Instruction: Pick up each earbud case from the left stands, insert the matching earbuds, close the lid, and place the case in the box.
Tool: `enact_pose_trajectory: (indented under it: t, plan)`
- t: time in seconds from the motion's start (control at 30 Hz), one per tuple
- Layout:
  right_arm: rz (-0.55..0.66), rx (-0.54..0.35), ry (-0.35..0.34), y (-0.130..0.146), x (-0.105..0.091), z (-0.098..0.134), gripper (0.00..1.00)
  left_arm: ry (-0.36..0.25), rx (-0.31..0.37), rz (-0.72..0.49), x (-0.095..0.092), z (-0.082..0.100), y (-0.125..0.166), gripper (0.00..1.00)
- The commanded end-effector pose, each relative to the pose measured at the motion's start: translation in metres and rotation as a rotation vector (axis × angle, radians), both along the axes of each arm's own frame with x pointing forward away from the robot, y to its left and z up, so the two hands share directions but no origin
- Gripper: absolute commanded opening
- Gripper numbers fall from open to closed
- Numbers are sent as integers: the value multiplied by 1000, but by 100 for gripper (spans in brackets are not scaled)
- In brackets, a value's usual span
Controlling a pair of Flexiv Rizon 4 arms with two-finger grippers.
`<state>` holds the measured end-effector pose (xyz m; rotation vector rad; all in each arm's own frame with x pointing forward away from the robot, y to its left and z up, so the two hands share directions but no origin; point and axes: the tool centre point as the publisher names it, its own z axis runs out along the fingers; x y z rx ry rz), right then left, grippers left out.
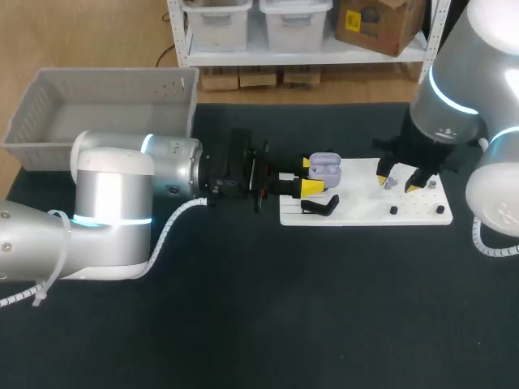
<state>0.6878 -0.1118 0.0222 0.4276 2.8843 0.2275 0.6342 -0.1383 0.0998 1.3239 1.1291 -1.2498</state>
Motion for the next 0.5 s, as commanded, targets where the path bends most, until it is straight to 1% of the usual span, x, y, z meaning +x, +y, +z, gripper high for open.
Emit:
enact_pose_trajectory:
  t: [0.03,0.17,0.5]
  plan:
    - [-1,-3,0,1,4,-4,45,-2,-2,5,-1,0,0,0]
    - [-6,-6,0,-2,7,-7,44,-2,-2,5,-1,0,0,0]
    - [-7,9,3,-2,11,-9,37,-2,-2,5,-1,0,0,0]
